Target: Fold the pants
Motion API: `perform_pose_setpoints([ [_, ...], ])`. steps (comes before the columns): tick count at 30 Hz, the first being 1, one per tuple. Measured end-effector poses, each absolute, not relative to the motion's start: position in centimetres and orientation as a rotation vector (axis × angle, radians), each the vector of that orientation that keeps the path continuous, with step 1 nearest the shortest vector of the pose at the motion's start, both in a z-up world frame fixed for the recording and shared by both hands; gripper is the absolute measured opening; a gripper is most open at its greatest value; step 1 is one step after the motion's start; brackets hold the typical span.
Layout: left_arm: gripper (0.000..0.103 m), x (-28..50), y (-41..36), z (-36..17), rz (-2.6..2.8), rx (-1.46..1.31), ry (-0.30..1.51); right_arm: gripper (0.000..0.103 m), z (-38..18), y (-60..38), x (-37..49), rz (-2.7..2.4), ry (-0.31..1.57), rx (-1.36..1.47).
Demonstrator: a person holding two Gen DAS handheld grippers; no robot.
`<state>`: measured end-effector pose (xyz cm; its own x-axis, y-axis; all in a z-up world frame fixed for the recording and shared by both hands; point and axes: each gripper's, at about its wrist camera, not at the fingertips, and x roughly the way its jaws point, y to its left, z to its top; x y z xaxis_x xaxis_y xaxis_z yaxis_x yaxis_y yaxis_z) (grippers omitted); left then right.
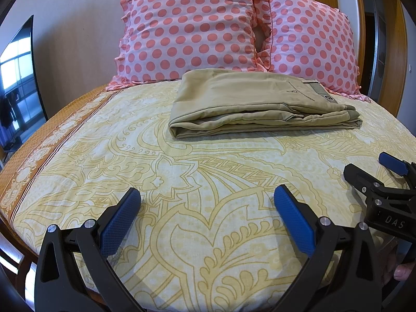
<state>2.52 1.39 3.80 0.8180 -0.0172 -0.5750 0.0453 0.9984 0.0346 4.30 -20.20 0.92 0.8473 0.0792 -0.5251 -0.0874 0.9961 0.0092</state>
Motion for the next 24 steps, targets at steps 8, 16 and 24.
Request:
perform_pose_setpoints([
  [8,0.102,2.51,1.37,3.81,-0.033,0.047,0.612,0.101,0.91,-20.19,4.29,0.087,0.553,-0.015],
  [16,0.102,2.55,1.26,3.72,-0.032,0.046,0.617,0.101,0.91,-20.21,4.28,0.088,0.553,-0.015],
  [24,0.102,2.54,1.14,3.74,-0.032,0.045,0.620,0.101,0.90,-20.23,4.26,0.087,0.552,-0.016],
])
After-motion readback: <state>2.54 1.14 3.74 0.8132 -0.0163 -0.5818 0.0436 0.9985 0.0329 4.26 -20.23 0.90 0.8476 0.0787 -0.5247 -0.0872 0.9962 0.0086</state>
